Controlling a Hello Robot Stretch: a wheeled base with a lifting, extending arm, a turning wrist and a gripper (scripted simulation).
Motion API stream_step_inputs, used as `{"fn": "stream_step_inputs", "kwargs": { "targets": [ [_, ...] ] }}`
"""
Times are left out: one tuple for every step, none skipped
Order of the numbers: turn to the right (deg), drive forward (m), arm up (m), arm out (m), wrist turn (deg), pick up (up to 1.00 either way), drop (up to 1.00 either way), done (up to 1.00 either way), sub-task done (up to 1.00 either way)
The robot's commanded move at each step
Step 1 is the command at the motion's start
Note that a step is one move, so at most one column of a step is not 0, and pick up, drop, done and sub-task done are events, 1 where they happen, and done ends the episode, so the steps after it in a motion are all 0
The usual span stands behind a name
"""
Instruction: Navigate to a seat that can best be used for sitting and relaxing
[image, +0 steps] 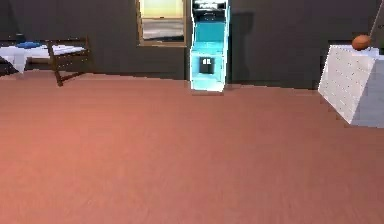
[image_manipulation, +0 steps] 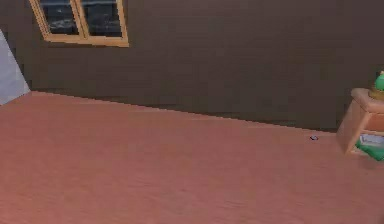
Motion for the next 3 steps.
{"fn": "stream_step_inputs", "kwargs": {
  "targets": [
    [-45.0, 0.0, 0.0, 0.0, 0.0, 0.0, 0.0, 0.0, 0.0],
    [-30.0, 0.0, 0.0, 0.0, 0.0, 0.0, 0.0, 0.0, 0.0],
    [0.0, 1.0, 0.0, 0.0, 0.0, 0.0, 0.0, 0.0, 0.0]
  ]
}}
